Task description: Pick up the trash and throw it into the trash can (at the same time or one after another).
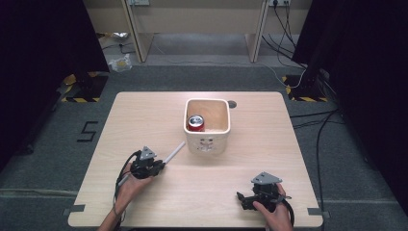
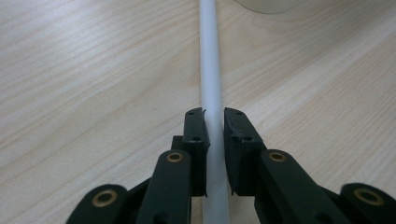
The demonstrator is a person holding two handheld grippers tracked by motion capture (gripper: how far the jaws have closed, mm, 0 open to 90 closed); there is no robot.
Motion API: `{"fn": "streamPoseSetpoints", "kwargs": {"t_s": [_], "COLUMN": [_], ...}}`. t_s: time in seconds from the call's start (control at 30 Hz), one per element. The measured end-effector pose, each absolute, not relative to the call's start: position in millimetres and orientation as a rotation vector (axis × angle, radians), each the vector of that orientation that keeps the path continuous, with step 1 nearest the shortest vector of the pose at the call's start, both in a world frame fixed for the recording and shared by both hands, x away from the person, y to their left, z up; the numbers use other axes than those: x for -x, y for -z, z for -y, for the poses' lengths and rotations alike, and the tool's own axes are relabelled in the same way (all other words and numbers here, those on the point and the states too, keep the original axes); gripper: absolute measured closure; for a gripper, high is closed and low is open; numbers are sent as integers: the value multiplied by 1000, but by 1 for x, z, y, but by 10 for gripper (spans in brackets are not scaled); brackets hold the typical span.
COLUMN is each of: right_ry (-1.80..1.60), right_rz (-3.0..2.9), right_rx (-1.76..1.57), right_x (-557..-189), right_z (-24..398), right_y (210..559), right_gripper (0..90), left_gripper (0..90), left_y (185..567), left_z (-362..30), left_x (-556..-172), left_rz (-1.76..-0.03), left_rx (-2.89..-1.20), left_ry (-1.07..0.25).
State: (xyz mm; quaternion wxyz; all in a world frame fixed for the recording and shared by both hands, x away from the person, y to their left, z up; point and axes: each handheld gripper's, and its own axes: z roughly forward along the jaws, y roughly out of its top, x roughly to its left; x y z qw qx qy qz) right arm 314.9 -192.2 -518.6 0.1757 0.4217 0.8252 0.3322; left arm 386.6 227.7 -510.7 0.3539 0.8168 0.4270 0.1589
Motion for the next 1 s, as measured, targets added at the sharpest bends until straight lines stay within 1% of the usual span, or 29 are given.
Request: {"fn": "streamPoseSetpoints", "kwargs": {"t_s": [0.33, 0.67, 1.0], "right_ry": [-941, -941, -941], "right_rz": [-2337, -2337, -2337], "right_rx": [-1194, -1194, -1194], "right_x": [-315, -315, -315], "right_z": [192, 192, 192], "right_y": [519, 519, 519], "right_gripper": [3, 3, 3], "left_gripper": [794, 794, 794], "left_y": [487, 450, 412], "left_z": [-246, -259, -257], "left_x": [-387, -391, -397], "left_rz": [-1101, -1067, -989], "left_rx": [-2047, -1976, -1958], "left_ry": [-448, -501, -528]}}
